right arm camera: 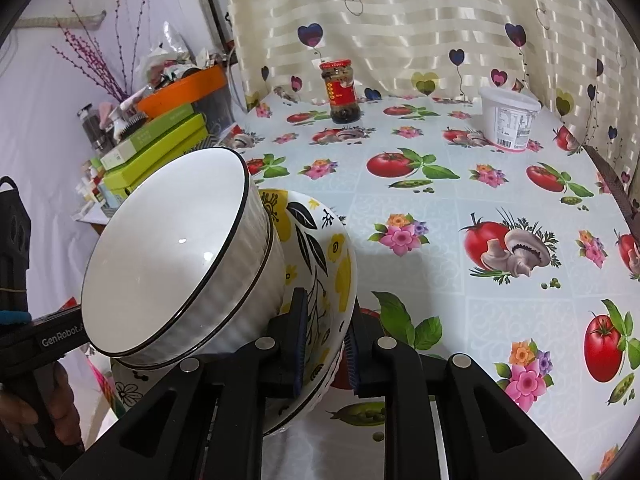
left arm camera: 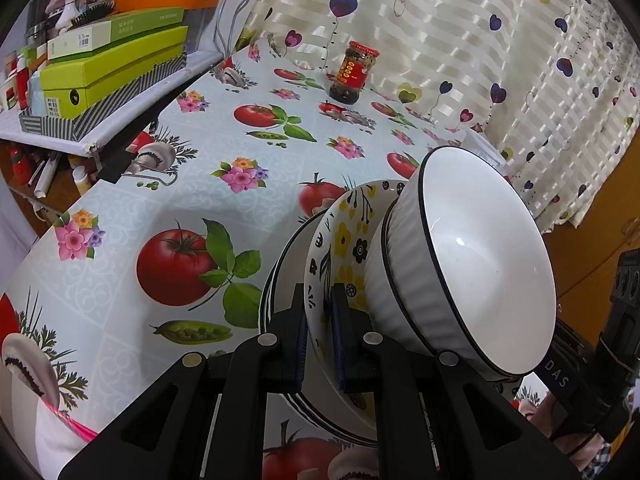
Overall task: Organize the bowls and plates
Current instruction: 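Lower the floral plate with the bowls onto the white plate stack, then open both tools and pull them back from the stack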
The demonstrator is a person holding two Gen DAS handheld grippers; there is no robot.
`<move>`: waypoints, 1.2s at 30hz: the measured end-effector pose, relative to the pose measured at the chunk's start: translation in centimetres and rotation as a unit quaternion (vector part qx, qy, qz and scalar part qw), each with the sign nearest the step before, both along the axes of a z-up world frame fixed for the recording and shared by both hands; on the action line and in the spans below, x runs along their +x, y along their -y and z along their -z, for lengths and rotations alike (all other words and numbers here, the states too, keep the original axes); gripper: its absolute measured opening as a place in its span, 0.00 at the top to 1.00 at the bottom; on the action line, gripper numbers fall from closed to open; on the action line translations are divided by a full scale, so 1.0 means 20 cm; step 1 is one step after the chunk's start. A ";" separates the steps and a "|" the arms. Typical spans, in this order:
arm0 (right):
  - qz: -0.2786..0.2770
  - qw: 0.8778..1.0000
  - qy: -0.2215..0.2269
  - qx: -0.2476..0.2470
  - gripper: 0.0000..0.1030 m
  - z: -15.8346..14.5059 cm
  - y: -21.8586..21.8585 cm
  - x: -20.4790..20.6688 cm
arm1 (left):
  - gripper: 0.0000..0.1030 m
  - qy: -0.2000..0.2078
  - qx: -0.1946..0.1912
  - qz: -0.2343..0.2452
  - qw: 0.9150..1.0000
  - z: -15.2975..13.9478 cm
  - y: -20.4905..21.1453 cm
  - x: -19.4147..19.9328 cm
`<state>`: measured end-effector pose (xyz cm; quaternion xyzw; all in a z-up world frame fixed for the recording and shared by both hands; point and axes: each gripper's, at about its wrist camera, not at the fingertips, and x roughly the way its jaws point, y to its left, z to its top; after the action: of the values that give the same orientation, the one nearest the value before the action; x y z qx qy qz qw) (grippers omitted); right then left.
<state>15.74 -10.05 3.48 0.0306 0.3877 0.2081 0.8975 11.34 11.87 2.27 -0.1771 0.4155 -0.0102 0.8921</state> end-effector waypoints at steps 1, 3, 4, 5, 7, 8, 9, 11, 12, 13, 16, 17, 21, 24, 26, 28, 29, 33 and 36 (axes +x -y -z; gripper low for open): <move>0.001 1.000 0.000 0.001 0.83 0.00 0.00 0.00 | 0.91 0.003 0.001 0.001 1.000 0.00 0.00 0.00; 0.002 1.000 0.002 0.002 0.82 -0.01 0.00 -0.01 | 0.90 0.006 0.004 0.001 1.000 -0.01 0.00 -0.01; 0.001 1.000 0.004 0.000 0.81 -0.01 0.00 -0.02 | 0.88 0.007 0.007 -0.001 1.000 -0.01 0.00 -0.02; 0.002 1.000 0.008 -0.004 0.78 -0.01 0.01 -0.02 | 0.88 0.008 0.009 -0.003 1.000 -0.01 0.00 -0.02; 0.007 1.000 0.013 -0.011 0.67 -0.02 0.02 -0.04 | 0.88 0.012 0.015 -0.005 1.000 -0.02 0.00 -0.03; 0.009 1.000 0.013 -0.011 0.65 -0.02 0.03 -0.04 | 0.88 0.013 0.017 -0.006 1.000 -0.02 0.00 -0.04; 0.009 1.000 0.011 -0.009 0.62 -0.02 0.04 -0.05 | 0.88 0.015 0.024 -0.008 1.000 -0.03 0.01 -0.04; 0.008 1.000 0.011 -0.004 0.57 -0.02 0.05 -0.07 | 0.87 0.017 0.039 -0.006 0.999 -0.03 0.04 -0.05; 0.009 1.000 0.012 -0.005 0.56 -0.02 0.06 -0.08 | 0.86 0.017 0.042 -0.006 0.999 -0.04 0.04 -0.06; 0.009 1.000 0.014 -0.006 0.55 -0.02 0.06 -0.09 | 0.86 0.017 0.045 -0.007 0.999 -0.04 0.05 -0.07; 0.012 1.000 0.019 -0.005 0.53 -0.03 0.08 -0.12 | 0.86 0.020 0.048 -0.010 0.999 -0.06 0.05 -0.10; 0.015 1.000 0.021 -0.003 0.53 -0.04 0.09 -0.13 | 0.86 0.023 0.050 -0.012 0.998 -0.07 0.05 -0.12; 0.016 0.999 0.033 -0.002 0.47 -0.07 0.11 -0.18 | 0.86 0.035 0.062 -0.016 0.997 -0.11 0.06 -0.19; 0.015 0.999 0.037 0.001 0.45 -0.08 0.13 -0.22 | 0.86 0.040 0.068 -0.008 0.997 -0.13 0.11 -0.23; 0.017 0.999 0.039 -0.001 0.42 -0.08 0.13 -0.24 | 0.85 0.046 0.072 -0.003 0.996 -0.14 0.15 -0.27; 0.016 0.999 0.042 -0.001 0.39 -0.08 0.14 -0.28 | 0.85 0.049 0.071 0.006 0.996 -0.15 0.18 -0.30; 0.016 0.999 0.045 -0.001 0.38 -0.09 0.15 -0.29 | 0.85 0.049 0.074 0.011 0.996 -0.14 0.20 -0.32; 0.016 0.998 0.053 -0.004 0.32 -0.08 0.17 -0.37 | 0.74 0.054 0.098 0.021 0.994 -0.13 0.29 -0.39; 0.021 0.998 0.054 -0.008 0.31 -0.06 0.19 -0.43 | 0.60 0.063 0.111 0.024 0.992 -0.12 0.34 -0.45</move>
<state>7.14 -13.92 4.75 0.0206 0.3391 0.1871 0.9217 2.32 5.13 4.61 -0.0659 0.3612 0.0039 0.9301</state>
